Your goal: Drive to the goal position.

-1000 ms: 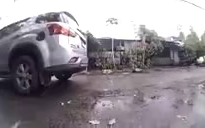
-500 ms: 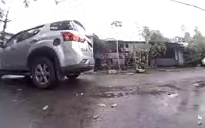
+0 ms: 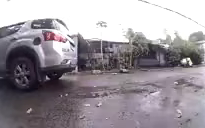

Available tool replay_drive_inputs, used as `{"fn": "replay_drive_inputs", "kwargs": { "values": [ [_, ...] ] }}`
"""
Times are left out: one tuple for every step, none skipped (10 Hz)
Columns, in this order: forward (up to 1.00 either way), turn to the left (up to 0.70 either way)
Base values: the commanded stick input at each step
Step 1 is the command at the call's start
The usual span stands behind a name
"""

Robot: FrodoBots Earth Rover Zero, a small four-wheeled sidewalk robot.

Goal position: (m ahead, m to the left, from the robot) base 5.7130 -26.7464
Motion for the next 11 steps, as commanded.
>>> {"fn": "replay_drive_inputs", "kwargs": {
  "values": [
    [0.00, -0.45],
    [0.00, -0.45],
    [0.00, -0.45],
    [0.29, -0.40],
    [0.84, -0.30],
    [1.00, -0.27],
    [1.00, -0.27],
    [1.00, -0.27],
    [1.00, -0.26],
    [1.00, 0.00],
    [1.00, 0.00]
  ]
}}
